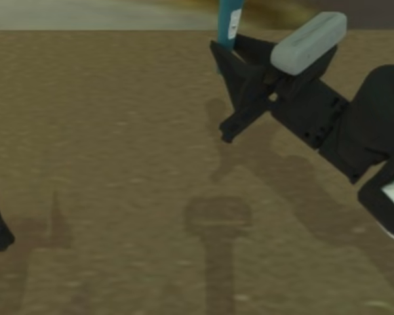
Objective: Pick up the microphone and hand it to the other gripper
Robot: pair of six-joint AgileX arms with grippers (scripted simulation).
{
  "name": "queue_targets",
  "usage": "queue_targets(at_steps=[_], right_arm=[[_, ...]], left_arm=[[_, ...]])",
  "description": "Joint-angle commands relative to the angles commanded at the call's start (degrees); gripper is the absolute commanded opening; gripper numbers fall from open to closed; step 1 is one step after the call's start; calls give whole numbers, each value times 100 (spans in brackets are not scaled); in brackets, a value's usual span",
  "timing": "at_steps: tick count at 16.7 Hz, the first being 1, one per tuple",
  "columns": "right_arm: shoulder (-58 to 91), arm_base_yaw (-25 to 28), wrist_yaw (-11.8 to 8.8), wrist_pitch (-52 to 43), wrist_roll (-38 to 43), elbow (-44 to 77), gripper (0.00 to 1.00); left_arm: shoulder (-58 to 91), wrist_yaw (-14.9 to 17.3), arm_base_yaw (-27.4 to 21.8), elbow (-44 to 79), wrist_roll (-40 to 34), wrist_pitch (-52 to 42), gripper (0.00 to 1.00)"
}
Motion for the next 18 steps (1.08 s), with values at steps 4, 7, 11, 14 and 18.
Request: queue_targets(at_steps=[4, 7, 11, 14, 18], right_arm=[[0, 0, 0, 0, 0, 0, 0], [0, 0, 0, 0, 0, 0, 0], [0, 0, 0, 0, 0, 0, 0], [0, 0, 0, 0, 0, 0, 0], [0, 0, 0, 0, 0, 0, 0]], left_arm=[[623, 455, -219, 397, 76, 200, 100], [1705, 1105, -518, 1045, 171, 555, 100], [3529, 2125, -985, 2181, 321, 1232, 100], [4899, 2881, -1334, 3051, 454, 1765, 100], [6319, 3692, -1707, 3922, 597, 2273, 100]])
